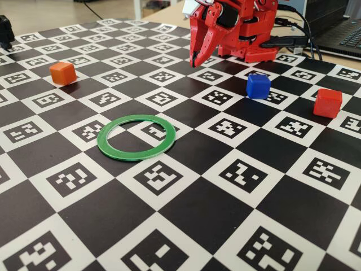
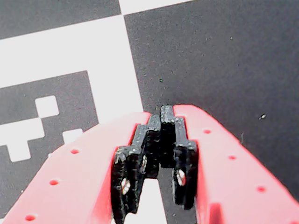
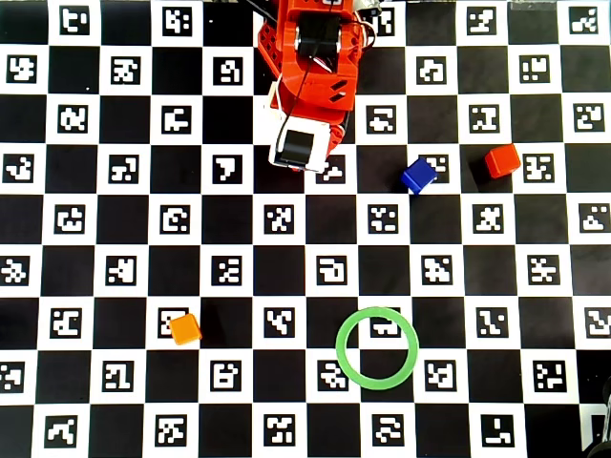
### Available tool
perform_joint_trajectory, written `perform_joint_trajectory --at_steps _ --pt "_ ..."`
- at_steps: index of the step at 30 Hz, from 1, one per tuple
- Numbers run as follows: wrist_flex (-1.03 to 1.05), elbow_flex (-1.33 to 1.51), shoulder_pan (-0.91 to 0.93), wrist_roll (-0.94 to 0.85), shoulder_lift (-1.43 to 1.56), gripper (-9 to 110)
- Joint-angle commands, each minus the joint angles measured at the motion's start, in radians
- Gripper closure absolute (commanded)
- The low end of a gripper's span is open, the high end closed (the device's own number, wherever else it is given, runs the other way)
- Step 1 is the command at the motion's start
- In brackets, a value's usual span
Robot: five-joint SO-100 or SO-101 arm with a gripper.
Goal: Grab the red cube then put it in the green circle then put the blue cube on top and finally the orange cube on top
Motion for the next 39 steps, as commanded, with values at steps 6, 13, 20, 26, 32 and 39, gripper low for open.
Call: perform_joint_trajectory --at_steps 6,13,20,26,32,39 --pt "0.057 0.057 0.0 -0.005 0.051 107" --pt "0.057 0.057 0.0 -0.005 0.051 107" --pt "0.057 0.057 0.0 -0.005 0.051 107" --pt "0.057 0.057 0.0 -0.005 0.051 107" --pt "0.057 0.057 0.0 -0.005 0.051 107" --pt "0.06 0.057 -0.037 -0.018 0.051 107"
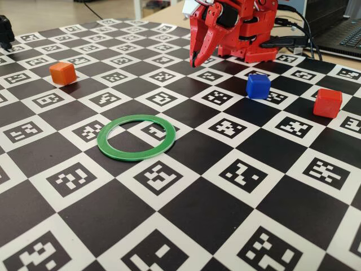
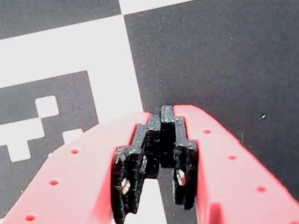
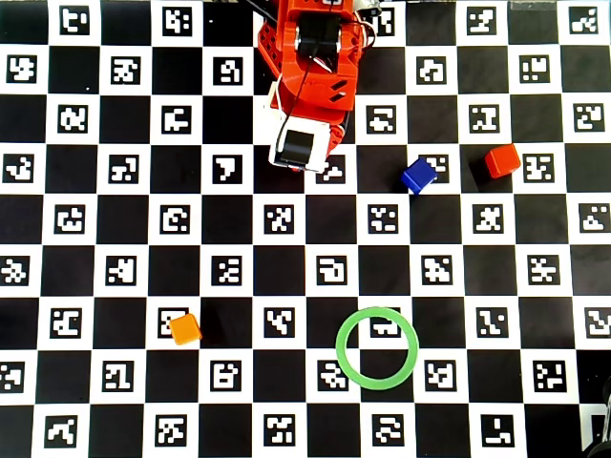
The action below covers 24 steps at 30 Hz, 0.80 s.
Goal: Grab the red cube then put it in the green circle then put the blue cube on top and finally the orange cube on top
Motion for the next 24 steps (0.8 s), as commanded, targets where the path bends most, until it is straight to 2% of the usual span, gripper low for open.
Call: perform_joint_trajectory --at_steps 1,8,15,19,24 --pt "0.058 0.057 -0.031 0.008 0.051 107" --pt "0.029 -0.003 -0.071 0.13 0.044 107" --pt "0.015 -0.359 -0.179 0.422 -0.239 105" --pt "0.066 -0.623 -0.232 0.618 -0.453 99" --pt "0.195 -0.942 -0.296 0.951 -0.703 84"
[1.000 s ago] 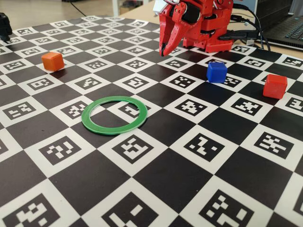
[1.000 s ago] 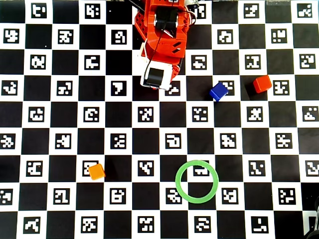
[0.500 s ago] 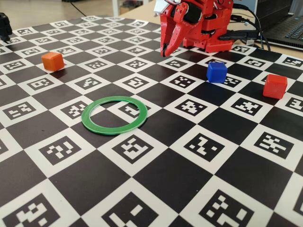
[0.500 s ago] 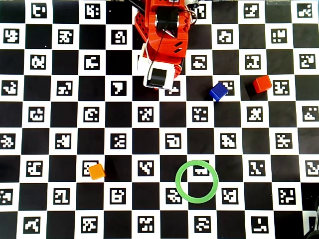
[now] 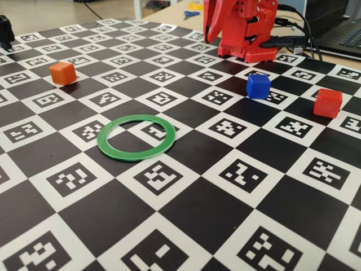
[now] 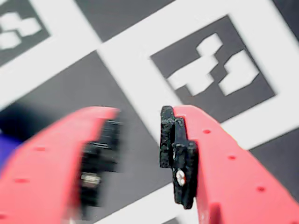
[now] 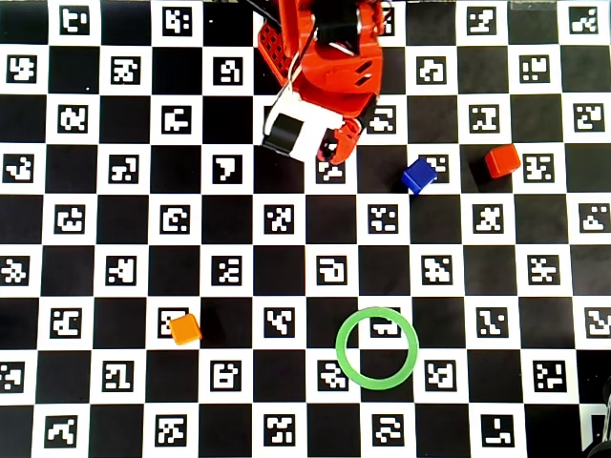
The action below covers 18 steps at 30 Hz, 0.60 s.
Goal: Grab the red cube then put it in the green circle then put the blue cube on top and finally the orange cube on top
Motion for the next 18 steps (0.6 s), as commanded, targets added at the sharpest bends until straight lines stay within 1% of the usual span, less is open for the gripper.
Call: perform_joint_trajectory --at_steps 1,4,9,12,18 --pt "0.087 -0.333 -0.06 0.259 -0.173 80" --pt "0.169 -0.488 -0.14 0.434 -0.279 70" --pt "0.249 -0.715 -0.33 0.735 -0.387 61" --pt "0.314 -0.856 -0.42 0.874 -0.479 60" --pt "0.38 -1.025 -0.551 1.003 -0.649 61"
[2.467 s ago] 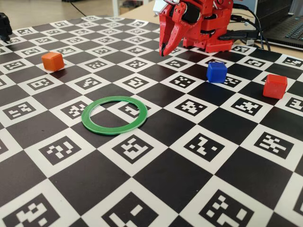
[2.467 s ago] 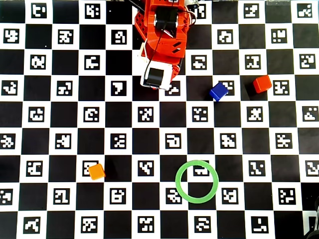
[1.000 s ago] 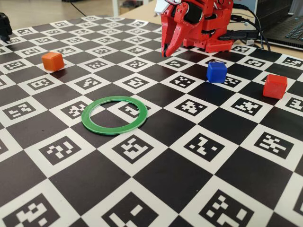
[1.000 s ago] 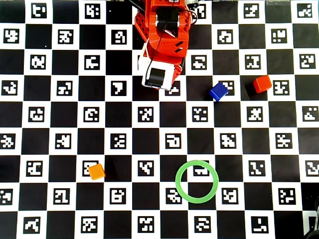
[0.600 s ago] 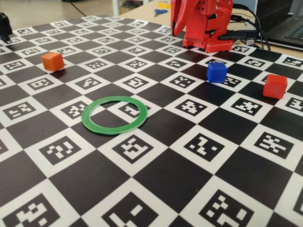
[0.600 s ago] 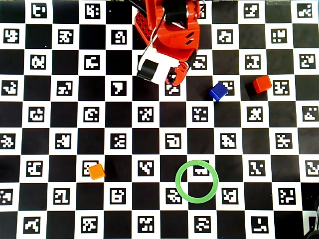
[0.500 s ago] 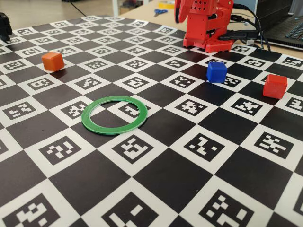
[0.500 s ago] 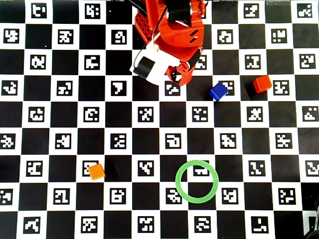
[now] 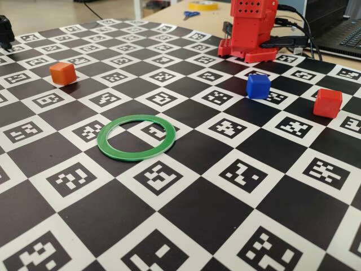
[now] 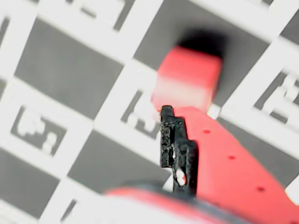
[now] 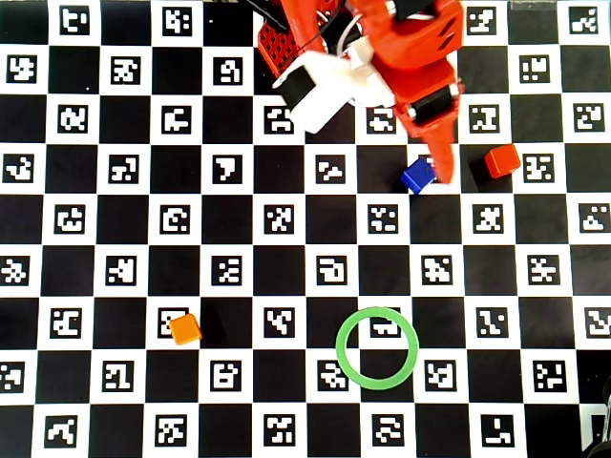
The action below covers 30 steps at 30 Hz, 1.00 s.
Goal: Grab the red cube then put it in the green circle then put the blue cube on top and finally the orange cube on top
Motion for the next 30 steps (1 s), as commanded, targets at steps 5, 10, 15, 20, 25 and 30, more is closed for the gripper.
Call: perform_joint_trajectory --at_steps 5,10,15,20,25,30 --pt "0.084 -0.235 -0.138 0.166 -0.137 59" --pt "0.095 -0.259 -0.196 0.21 -0.219 59" --pt "0.097 -0.273 -0.291 0.261 -0.262 57" --pt "0.087 -0.284 -0.342 0.311 -0.334 56" --pt "-0.063 -0.126 -0.347 0.341 -0.368 54" --pt "-0.179 -0.015 -0.35 0.364 -0.426 53"
